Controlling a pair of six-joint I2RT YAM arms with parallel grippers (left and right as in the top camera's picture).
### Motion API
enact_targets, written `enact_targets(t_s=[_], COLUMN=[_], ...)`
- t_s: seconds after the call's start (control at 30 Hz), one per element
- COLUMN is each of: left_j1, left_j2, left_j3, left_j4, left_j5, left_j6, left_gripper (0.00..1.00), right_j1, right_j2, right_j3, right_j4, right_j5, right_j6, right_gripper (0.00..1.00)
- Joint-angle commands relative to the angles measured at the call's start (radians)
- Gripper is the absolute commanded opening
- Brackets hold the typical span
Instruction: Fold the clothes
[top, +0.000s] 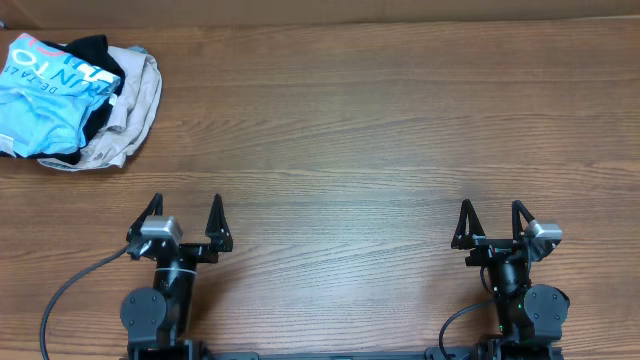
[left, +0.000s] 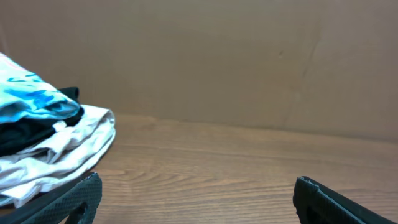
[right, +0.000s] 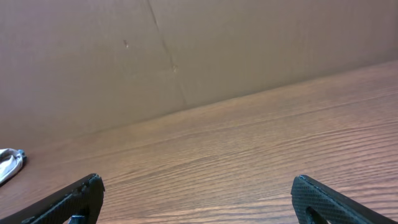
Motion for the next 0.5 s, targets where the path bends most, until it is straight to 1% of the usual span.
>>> enact_targets(t_s=[0.0, 0.07, 0.3, 0.47], left_j1=[0.02, 0.021, 0.043, 0.052], left_j2=[-0.068, -0.093, -0.18, -0.188], left_j3=[-0.051, -0.072, -0.073, -0.073], left_j4=[0.006, 0.003, -0.15, -0.222], left_j5=[-0.011, -0.013, -0.057, -0.056], left_j6=[-0.015, -0.014, -0.014, -0.014], left_gripper=[1.0, 1.0, 1.0, 1.0], right_j1=[0.005, 0.005, 0.005, 0.005], right_j2=[-0.012, -0.012, -0.012, -0.012], right_j3=[-0.011, -0.011, -0.011, -0.011], right_j4=[0.005, 0.005, 0.005, 0.005], right_j5=[-0.005, -0.005, -0.005, -0.005], right_j6=[0.003, 0.004, 0.004, 0.004], right_gripper=[1.0, 1.0, 1.0, 1.0])
